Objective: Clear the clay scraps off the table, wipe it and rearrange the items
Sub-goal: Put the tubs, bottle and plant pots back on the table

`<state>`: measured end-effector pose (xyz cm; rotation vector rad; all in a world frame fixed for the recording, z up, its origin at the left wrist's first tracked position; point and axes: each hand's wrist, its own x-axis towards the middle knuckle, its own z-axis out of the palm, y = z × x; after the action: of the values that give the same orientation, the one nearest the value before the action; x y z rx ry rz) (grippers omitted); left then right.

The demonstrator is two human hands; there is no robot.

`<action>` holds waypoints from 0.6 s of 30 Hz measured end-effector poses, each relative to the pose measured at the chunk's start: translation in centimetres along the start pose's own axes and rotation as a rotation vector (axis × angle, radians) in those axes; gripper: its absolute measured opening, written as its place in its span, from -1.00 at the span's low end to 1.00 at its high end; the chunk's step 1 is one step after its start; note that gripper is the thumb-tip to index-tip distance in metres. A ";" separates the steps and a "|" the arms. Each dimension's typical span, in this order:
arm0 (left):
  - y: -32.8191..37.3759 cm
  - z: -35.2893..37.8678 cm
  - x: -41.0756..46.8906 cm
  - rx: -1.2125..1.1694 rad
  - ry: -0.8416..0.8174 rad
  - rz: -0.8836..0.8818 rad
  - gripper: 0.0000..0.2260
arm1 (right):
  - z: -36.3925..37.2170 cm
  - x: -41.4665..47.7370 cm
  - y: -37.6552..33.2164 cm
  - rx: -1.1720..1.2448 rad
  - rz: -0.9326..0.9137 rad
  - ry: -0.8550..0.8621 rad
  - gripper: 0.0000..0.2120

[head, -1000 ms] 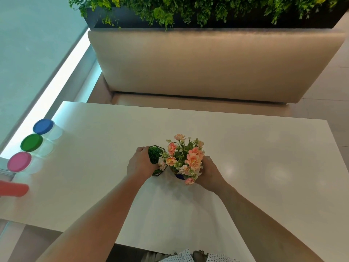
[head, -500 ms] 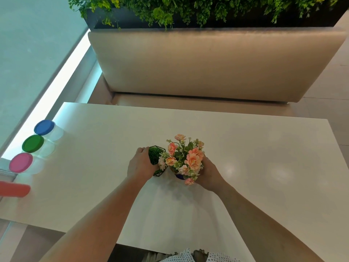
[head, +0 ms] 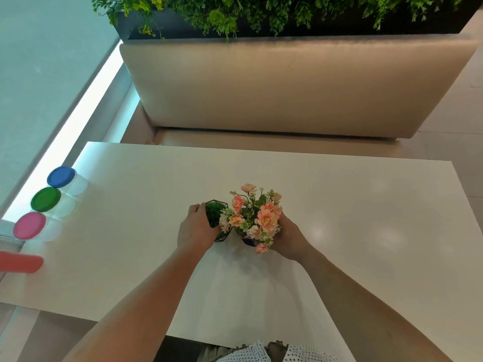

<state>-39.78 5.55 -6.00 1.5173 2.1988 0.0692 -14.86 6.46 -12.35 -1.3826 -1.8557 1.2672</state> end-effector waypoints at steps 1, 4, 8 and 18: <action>0.0 0.1 0.0 0.002 0.004 -0.004 -0.33 | 0.0 0.0 0.0 0.003 0.008 -0.002 -0.13; 0.2 0.1 0.0 -0.003 0.003 -0.006 -0.32 | -0.3 0.2 0.1 -0.007 0.037 -0.015 -0.11; 0.1 0.0 0.0 0.002 -0.004 -0.011 -0.32 | -0.7 0.6 0.3 -0.010 0.070 -0.046 -0.21; -0.1 0.1 0.2 0.015 0.004 -0.006 -0.33 | -0.5 0.5 0.0 0.014 0.075 -0.050 -0.18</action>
<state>-39.93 5.68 -6.20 1.5195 2.2112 0.0540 -14.64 7.11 -12.18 -1.4371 -1.8397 1.3610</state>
